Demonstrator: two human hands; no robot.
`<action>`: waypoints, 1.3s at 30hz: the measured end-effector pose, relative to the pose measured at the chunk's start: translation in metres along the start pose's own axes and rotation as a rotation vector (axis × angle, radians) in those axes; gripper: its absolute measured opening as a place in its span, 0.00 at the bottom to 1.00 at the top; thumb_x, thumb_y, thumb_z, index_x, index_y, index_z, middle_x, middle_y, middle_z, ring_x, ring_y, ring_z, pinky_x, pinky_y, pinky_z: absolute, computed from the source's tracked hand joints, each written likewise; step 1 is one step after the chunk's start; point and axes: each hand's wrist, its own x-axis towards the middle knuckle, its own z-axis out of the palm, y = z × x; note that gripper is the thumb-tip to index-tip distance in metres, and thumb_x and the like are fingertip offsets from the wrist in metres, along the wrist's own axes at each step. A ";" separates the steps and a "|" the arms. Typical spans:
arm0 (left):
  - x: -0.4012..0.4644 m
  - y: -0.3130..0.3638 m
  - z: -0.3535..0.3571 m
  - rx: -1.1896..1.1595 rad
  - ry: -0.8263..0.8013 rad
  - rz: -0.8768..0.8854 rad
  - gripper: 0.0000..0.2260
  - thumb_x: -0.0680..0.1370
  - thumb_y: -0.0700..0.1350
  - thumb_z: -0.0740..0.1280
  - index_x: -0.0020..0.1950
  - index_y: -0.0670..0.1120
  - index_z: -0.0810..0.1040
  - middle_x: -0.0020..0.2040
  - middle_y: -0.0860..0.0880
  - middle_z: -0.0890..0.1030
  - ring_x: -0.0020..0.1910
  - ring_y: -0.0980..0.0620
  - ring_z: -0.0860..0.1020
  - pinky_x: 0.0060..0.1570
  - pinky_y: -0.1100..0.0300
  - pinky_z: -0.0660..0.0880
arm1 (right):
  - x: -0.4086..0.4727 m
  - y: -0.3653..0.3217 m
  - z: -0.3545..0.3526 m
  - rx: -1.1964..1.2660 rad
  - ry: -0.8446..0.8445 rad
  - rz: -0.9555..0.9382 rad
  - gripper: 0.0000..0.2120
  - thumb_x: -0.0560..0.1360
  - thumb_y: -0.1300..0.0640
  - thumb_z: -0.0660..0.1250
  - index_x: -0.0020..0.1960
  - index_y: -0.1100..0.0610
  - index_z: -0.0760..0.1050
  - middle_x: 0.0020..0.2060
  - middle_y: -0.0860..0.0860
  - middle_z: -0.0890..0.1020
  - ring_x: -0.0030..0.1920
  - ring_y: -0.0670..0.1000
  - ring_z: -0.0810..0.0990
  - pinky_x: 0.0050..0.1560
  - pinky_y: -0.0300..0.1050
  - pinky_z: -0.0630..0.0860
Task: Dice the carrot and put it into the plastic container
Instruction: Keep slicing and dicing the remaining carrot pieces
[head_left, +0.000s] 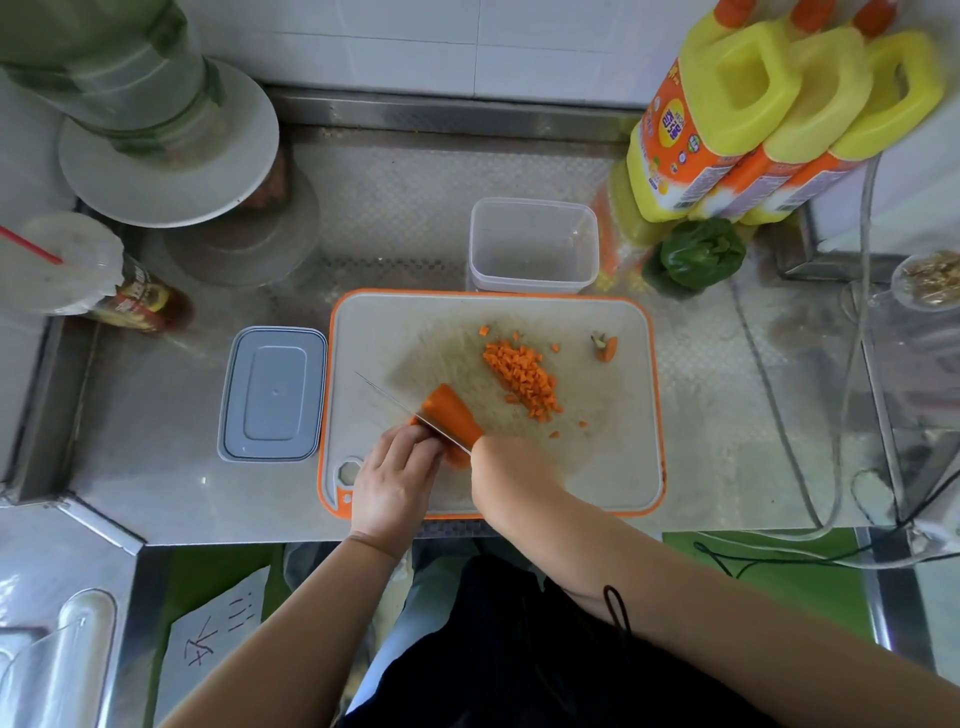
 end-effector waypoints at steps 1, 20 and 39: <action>0.000 0.000 0.000 0.002 -0.002 -0.002 0.05 0.78 0.42 0.65 0.48 0.42 0.80 0.50 0.45 0.80 0.52 0.43 0.76 0.45 0.50 0.78 | 0.000 0.000 0.001 0.028 0.018 0.011 0.10 0.76 0.65 0.62 0.57 0.60 0.74 0.42 0.55 0.77 0.47 0.56 0.80 0.43 0.46 0.73; -0.001 -0.001 0.001 -0.005 -0.028 0.018 0.07 0.79 0.43 0.64 0.49 0.42 0.81 0.50 0.44 0.80 0.52 0.43 0.75 0.50 0.51 0.75 | -0.012 0.011 -0.002 0.097 0.021 -0.043 0.10 0.78 0.66 0.60 0.57 0.62 0.74 0.48 0.56 0.79 0.48 0.57 0.79 0.41 0.45 0.70; -0.001 -0.003 0.002 -0.001 -0.013 0.067 0.06 0.77 0.40 0.68 0.53 0.44 0.76 0.51 0.45 0.78 0.53 0.43 0.75 0.54 0.52 0.74 | -0.011 0.025 0.019 0.164 -0.001 -0.008 0.13 0.75 0.72 0.61 0.58 0.64 0.74 0.50 0.58 0.81 0.50 0.59 0.80 0.44 0.48 0.75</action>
